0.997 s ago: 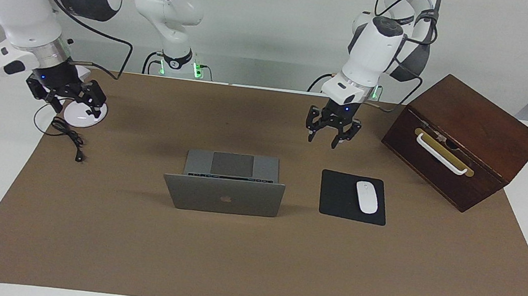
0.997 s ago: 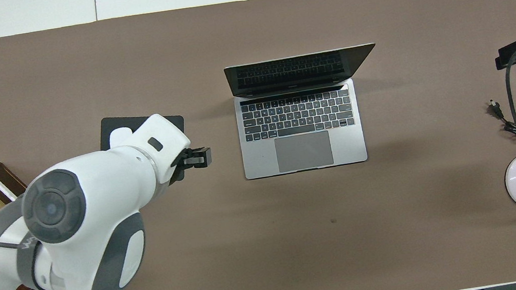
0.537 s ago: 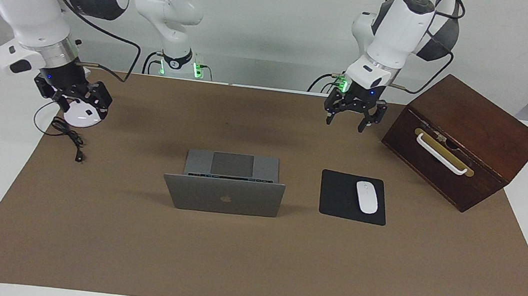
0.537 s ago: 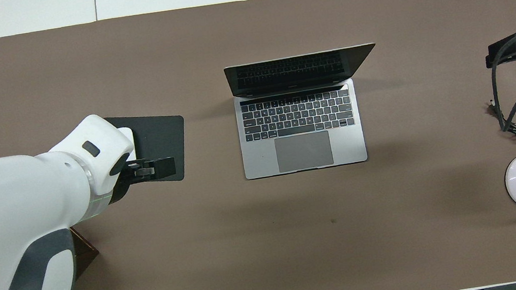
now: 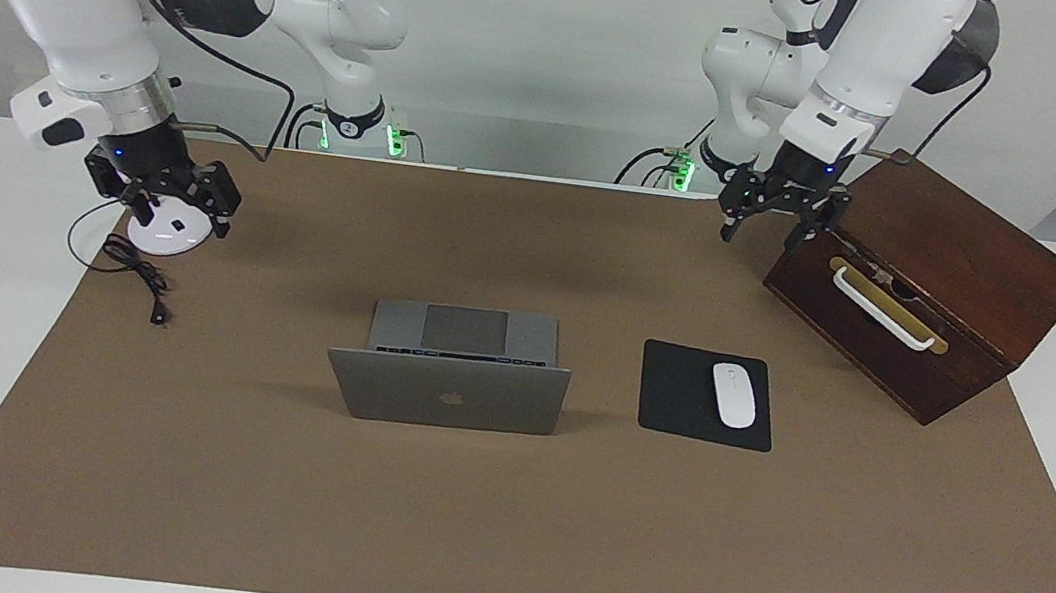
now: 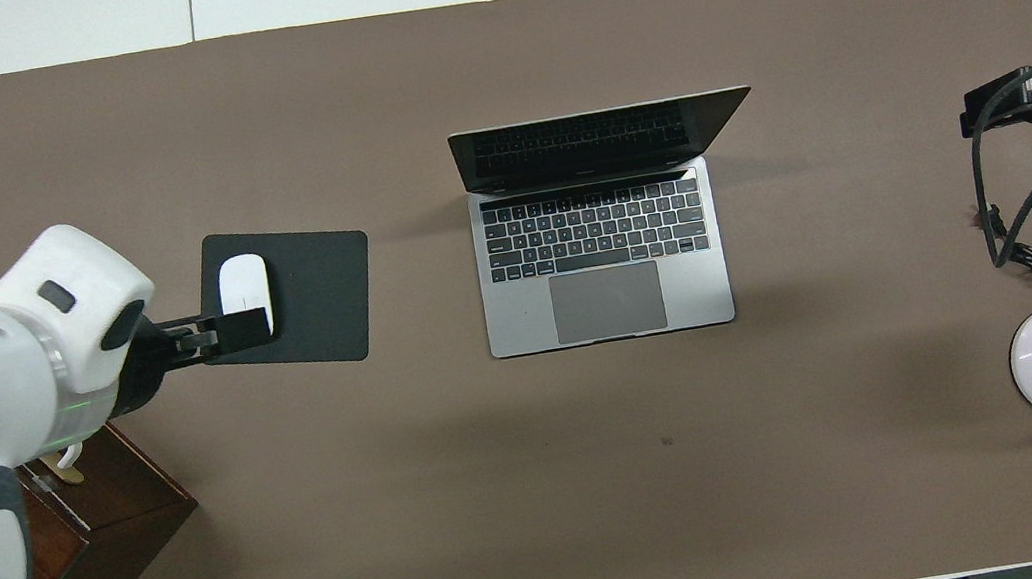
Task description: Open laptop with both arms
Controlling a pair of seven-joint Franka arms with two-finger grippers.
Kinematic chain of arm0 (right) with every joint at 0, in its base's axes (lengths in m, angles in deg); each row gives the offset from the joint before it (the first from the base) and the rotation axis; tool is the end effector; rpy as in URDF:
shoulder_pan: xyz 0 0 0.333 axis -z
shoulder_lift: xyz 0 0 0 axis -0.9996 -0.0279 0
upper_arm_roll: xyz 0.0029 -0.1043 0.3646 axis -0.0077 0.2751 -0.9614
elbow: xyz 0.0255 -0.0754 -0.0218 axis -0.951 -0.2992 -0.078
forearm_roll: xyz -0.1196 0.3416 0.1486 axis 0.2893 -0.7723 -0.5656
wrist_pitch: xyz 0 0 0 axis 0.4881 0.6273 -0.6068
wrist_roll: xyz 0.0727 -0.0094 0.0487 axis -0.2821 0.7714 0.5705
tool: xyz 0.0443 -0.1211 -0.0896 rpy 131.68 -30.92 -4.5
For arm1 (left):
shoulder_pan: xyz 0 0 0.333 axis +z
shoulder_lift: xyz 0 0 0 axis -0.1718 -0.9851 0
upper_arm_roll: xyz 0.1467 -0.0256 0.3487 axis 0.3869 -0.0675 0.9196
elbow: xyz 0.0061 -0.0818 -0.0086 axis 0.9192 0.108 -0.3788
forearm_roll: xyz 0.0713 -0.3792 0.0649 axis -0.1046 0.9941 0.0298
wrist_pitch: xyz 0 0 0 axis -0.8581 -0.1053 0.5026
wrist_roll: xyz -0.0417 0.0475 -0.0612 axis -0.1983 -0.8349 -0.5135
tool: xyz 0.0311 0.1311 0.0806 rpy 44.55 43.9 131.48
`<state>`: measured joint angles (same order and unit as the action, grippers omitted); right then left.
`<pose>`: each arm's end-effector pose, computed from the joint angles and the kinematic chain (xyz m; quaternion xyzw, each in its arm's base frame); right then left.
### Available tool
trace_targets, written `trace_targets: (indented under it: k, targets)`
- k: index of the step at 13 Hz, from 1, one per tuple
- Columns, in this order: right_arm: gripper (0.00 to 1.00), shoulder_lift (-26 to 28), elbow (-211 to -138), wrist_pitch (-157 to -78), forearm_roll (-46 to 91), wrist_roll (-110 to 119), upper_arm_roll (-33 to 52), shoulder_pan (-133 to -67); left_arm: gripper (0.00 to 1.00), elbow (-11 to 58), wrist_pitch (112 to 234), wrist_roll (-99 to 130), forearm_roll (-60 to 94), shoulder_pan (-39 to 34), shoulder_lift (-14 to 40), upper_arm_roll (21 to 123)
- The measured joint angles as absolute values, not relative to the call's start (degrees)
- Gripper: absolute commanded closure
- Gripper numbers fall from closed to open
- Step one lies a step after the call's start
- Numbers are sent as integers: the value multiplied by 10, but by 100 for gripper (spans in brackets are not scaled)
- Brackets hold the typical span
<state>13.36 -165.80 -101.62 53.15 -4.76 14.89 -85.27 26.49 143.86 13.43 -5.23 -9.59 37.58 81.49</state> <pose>0.5869 -0.0170 0.5877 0.9993 -0.0229 0.0304 0.0025 0.4825 -0.1074 0.6170 0.9939 0.0097 0.0921 0.0598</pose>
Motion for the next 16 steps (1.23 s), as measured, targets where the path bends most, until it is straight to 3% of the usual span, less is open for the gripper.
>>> trace_targets:
  k: [5,11,16]
  targets:
    - [0,135,-1658,-1016,531,-48,149,-859,0,220,1401,14,-64,3,362,816]
    - [0,135,-1658,-1016,531,-48,150,-859,0,188,1330,3,-70,42,351,817]
    - [0,136,-1658,-1016,531,-48,150,-859,0,92,1250,2,-70,51,297,818]
